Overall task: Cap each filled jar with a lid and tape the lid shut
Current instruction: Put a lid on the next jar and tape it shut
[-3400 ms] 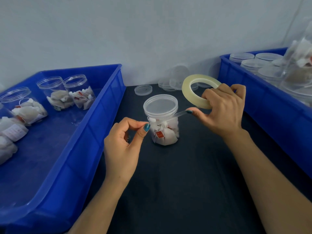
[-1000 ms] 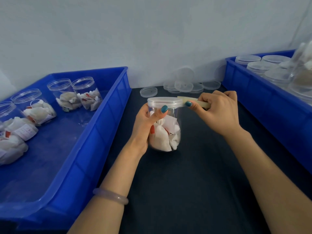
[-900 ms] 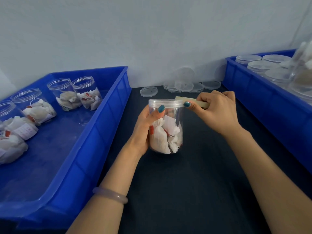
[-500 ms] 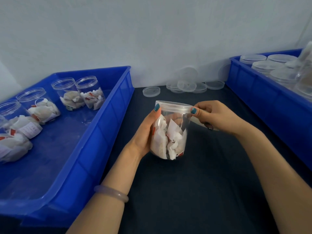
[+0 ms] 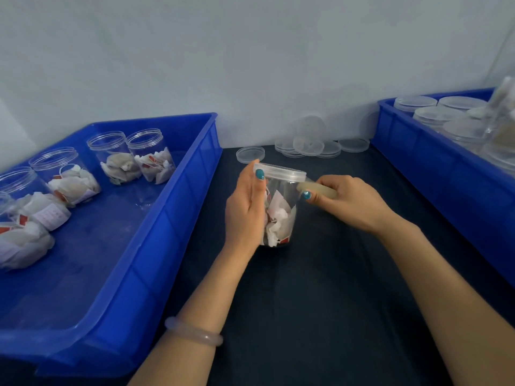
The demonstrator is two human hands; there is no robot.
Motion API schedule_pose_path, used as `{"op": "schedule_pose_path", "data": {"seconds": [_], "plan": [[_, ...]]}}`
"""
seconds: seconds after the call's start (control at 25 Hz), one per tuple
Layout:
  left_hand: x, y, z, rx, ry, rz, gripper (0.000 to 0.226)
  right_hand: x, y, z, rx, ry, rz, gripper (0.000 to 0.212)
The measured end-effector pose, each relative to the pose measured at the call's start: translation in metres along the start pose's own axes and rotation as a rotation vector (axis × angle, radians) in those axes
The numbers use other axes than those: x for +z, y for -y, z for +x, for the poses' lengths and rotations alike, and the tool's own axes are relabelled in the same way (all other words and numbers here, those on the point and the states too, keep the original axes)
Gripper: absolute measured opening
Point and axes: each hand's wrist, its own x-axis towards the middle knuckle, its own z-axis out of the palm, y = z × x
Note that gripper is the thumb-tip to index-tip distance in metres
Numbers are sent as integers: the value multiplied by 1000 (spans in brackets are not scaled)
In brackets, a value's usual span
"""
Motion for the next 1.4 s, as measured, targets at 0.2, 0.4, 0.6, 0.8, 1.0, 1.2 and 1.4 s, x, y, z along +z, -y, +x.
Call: {"op": "schedule_pose_path", "data": {"seconds": [0.2,0.4,0.6,0.8,1.0,1.2,1.4], "plan": [[4,-1,2,-17,50,164,99,-11,-6,-1,-40,7,53,39],[-3,-5,5,-41,-101,79,102,-18,-8,-3,-100,-232,-58,55],[-9,-13,4,-82,-30,-160,84,-19,-7,-3,-97,-323,-144,75],[-12,-15,3,-155,193,-377,65,-20,-4,-3,-116,-330,-38,83],[-11,-12,0,-186,277,-432,104,-18,-2,0,-91,-245,35,75],[-7,-12,0,-148,375,-318,89,-21,-9,-3,-166,-200,170,68],[-7,-16,-4,-15,233,-167,56,-17,-10,-2,-173,-301,111,67]]}}
